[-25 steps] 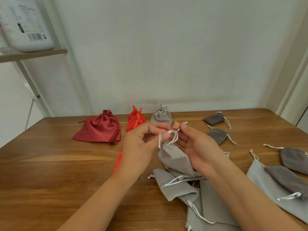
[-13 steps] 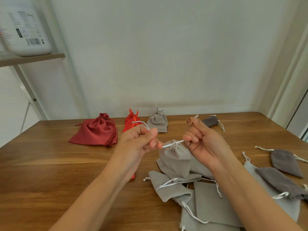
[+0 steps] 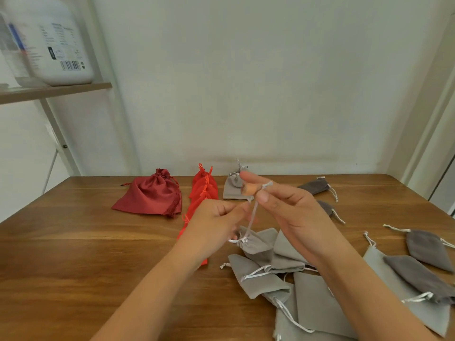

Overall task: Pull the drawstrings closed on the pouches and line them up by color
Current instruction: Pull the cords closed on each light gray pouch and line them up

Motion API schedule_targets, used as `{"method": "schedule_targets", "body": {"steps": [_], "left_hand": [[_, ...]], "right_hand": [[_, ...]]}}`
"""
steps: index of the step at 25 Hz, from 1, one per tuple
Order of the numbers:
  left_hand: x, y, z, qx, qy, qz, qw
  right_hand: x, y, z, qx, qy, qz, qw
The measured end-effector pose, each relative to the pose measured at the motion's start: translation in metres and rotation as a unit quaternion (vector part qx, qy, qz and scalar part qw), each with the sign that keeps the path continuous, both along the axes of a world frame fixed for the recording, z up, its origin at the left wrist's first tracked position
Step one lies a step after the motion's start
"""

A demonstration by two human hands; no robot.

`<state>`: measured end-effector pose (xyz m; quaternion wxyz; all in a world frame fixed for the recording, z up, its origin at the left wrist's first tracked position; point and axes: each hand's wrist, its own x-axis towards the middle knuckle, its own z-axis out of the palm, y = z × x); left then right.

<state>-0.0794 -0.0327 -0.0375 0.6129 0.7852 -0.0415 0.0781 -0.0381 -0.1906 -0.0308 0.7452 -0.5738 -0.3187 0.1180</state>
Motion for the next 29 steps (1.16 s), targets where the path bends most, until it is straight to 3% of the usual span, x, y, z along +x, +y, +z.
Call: {"method": "schedule_targets", "body": {"steps": [3, 8, 11, 14, 17, 20, 24, 29], "left_hand": [[-0.002, -0.003, -0.003, 0.090, -0.002, -0.057, 0.994], [-0.008, -0.007, 0.003, 0.073, 0.047, -0.140, 0.986], [-0.008, -0.006, 0.000, 0.120, 0.008, -0.122, 0.985], [-0.006, -0.006, 0.000, 0.063, 0.017, -0.057, 0.996], [-0.002, -0.001, 0.004, 0.024, 0.037, 0.014, 0.999], [0.000, 0.003, 0.005, 0.041, 0.035, 0.044, 0.998], [0.003, 0.005, 0.000, 0.034, 0.024, 0.041, 0.998], [0.003, 0.006, 0.000, 0.053, 0.039, 0.009, 0.998]], "right_hand": [[-0.005, 0.004, 0.000, -0.036, -0.008, -0.010, 0.999], [0.001, 0.003, -0.005, -0.015, -0.005, -0.066, 0.998], [0.006, 0.001, -0.008, -0.025, -0.004, -0.074, 0.997], [0.007, -0.002, -0.007, -0.072, -0.054, -0.105, 0.990], [0.012, -0.003, -0.015, -0.173, -0.181, -0.207, 0.946], [0.014, -0.001, -0.022, -0.224, -0.287, -0.191, 0.912], [0.020, 0.003, -0.025, -0.244, -0.450, -0.211, 0.833], [0.022, -0.009, -0.016, -0.259, -0.460, -0.303, 0.794]]}}
